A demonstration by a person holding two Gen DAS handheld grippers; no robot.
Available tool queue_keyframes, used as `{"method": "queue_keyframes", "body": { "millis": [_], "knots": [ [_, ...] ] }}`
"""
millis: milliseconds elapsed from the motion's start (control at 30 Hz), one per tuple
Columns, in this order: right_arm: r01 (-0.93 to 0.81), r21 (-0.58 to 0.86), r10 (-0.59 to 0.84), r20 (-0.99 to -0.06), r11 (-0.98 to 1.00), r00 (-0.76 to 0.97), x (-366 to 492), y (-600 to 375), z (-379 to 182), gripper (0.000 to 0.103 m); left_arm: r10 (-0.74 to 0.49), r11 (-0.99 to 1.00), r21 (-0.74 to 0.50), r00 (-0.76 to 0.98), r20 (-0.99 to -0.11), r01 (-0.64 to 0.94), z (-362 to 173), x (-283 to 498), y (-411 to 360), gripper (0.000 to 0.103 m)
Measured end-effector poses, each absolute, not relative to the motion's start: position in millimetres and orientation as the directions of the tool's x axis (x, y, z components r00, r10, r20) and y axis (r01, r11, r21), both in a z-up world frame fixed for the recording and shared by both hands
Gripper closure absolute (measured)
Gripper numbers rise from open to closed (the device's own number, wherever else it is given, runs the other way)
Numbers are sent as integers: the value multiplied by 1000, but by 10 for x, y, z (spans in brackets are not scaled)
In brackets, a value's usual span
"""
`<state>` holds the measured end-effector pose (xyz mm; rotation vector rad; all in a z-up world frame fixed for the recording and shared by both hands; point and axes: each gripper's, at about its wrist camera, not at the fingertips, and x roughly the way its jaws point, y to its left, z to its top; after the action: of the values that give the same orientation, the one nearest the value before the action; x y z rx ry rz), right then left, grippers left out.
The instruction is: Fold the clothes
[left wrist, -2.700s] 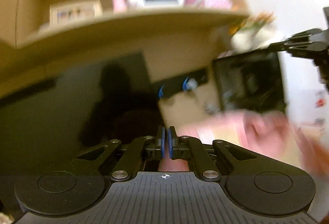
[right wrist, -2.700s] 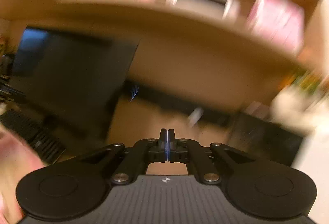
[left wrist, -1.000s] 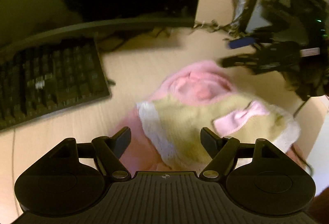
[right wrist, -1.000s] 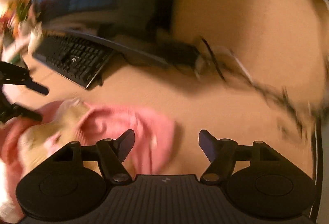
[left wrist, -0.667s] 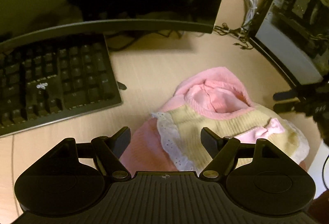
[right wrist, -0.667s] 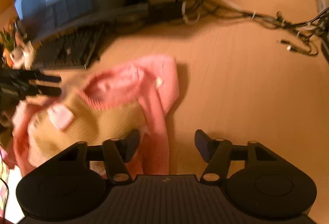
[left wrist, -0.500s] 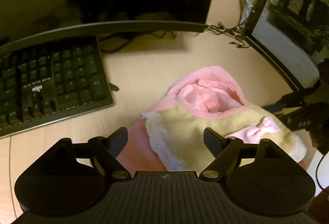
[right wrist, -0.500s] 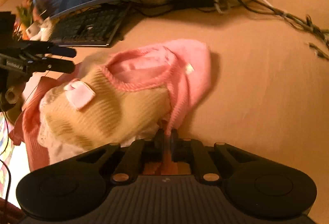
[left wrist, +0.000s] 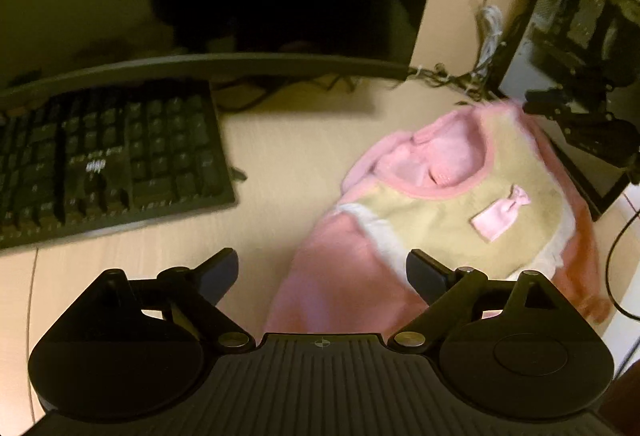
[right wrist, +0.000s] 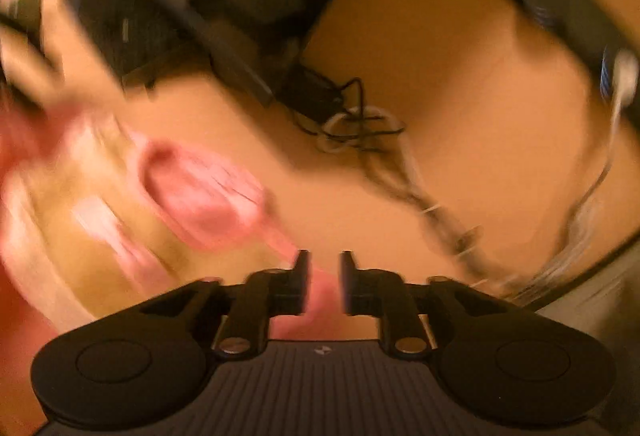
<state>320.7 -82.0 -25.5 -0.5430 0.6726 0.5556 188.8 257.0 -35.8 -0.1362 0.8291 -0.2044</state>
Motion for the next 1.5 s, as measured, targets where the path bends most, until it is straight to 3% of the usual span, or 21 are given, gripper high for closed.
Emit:
{"method": "queue_keyframes", "body": {
  "millis": [67, 267, 400, 433, 467, 500, 633, 767, 967, 1000, 1067, 1100, 1167, 1300, 1367, 1433, 1467, 1500],
  "knots": [
    [-636, -155, 363, -710, 756, 603, 3329, -850, -267, 55, -237, 969, -220, 658, -715, 110, -394, 1899, 2584, 8],
    [-614, -12, 417, -724, 789, 550, 3689, -667, -558, 55, -231, 971, -218, 646, -728, 101, -489, 2172, 2407, 11],
    [-600, 58, 434, -745, 798, 506, 3899, -493, -898, 46, -228, 973, -189, 644, -730, 130, -456, 2240, 2230, 11],
    [-614, 21, 413, -758, 789, 505, 3899, -439, -962, 51, -230, 973, -181, 645, -728, 143, -435, 2245, 2189, 10],
    [-628, -16, 391, -769, 778, 505, 3898, -384, -1027, 76, -234, 972, -172, 646, -727, 160, -413, 2249, 2152, 9],
    [-642, -56, 376, -770, 765, 516, 3858, -353, -1040, 91, -238, 971, -156, 645, -726, 182, -389, 2254, 2114, 9],
    [-698, -215, 431, -653, 683, 622, 3310, -421, -595, 94, -229, 964, -75, 651, -723, 256, -332, 2302, 2002, 7],
    [-748, -246, 528, -575, 616, 624, 2786, -553, -101, 95, -254, 950, -59, 652, -714, 306, -375, 2445, 1996, 4],
    [-751, -311, 558, -519, 583, 648, 2409, -660, 251, 95, -480, 867, -265, 564, -672, 422, -520, 2667, 1999, 3],
    [-750, -317, 560, -513, 580, 650, 2386, -675, 267, 95, -506, 853, -294, 550, -664, 431, -520, 2664, 1978, 5],
    [-753, -320, 561, -516, 575, 648, 2367, -682, 287, 95, -553, 827, -347, 525, -647, 443, -505, 2644, 1929, 30],
    [-749, -333, 551, -520, 573, 653, 2355, -678, 288, 95, -569, 817, -370, 515, -641, 443, -481, 2621, 1898, 36],
    [-734, -358, 525, -526, 577, 669, 2372, -686, 286, 95, -595, 797, -382, 501, -628, 468, -404, 2530, 1803, 60],
    [-697, -351, 466, -548, 625, 695, 2334, -804, 233, 95, -603, 789, -344, 530, -596, 510, -222, 2265, 1702, 74],
    [-690, -308, 460, -562, 655, 688, 2310, -858, 223, 95, -582, 808, -328, 571, -580, 490, -156, 2125, 1744, 88],
    [-691, -244, 469, -580, 680, 666, 2304, -918, 214, 92, -542, 838, -308, 617, -571, 451, -120, 2003, 1828, 91],
    [-691, -212, 474, -589, 691, 655, 2301, -948, 209, 86, -511, 858, -292, 643, -571, 422, -108, 1950, 1885, 93],
    [-688, -186, 476, -596, 702, 647, 2304, -976, 198, 70, -479, 877, -276, 667, -570, 393, -96, 1897, 1942, 94]
  ]
}}
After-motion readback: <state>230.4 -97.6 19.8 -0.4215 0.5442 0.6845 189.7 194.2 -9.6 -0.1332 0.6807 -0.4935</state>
